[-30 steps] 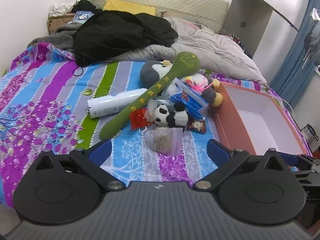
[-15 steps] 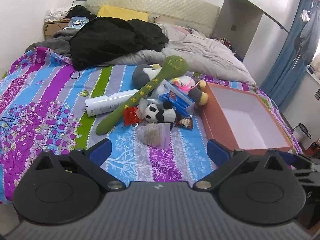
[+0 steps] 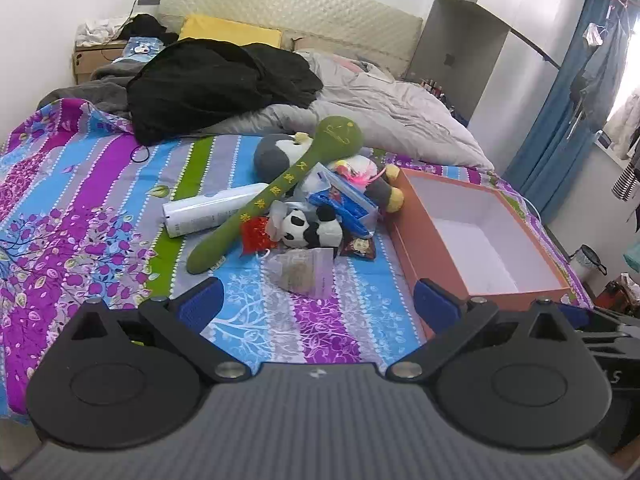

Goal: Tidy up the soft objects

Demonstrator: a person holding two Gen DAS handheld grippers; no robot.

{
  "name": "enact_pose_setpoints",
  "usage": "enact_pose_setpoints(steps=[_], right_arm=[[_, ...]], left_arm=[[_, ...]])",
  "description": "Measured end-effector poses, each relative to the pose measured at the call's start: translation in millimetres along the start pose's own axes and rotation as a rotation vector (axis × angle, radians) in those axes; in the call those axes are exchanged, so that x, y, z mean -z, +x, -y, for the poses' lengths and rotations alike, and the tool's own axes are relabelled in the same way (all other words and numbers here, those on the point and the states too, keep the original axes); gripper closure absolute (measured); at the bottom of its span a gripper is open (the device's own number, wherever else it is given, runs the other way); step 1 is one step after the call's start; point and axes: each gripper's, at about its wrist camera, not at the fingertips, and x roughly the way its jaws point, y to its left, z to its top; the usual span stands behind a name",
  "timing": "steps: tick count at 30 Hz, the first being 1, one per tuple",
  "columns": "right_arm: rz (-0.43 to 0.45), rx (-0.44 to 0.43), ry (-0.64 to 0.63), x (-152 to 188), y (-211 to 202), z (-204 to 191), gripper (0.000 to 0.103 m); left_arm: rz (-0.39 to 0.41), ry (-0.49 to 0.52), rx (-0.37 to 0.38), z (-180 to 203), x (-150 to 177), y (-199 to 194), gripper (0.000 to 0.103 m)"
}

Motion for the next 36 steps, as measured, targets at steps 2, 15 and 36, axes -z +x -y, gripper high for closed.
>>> enact_pose_setpoints(steps=[2, 15, 36], right_arm=[[0.003, 0.001, -0.003, 2, -3, -2, 0.000], [0.011, 0.016, 0.018, 8, -14, -2, 0.000], [-0.006, 0.002, 0.025, 16, -13, 2, 0.000]], left_arm=[[0.003, -0.007, 0.000, -3, 1, -2, 0.001], [0.030, -0.002, 0.017, -2, 3, -18, 0.000], [0.027, 0.017, -0.002, 6, 11, -14, 0.001]])
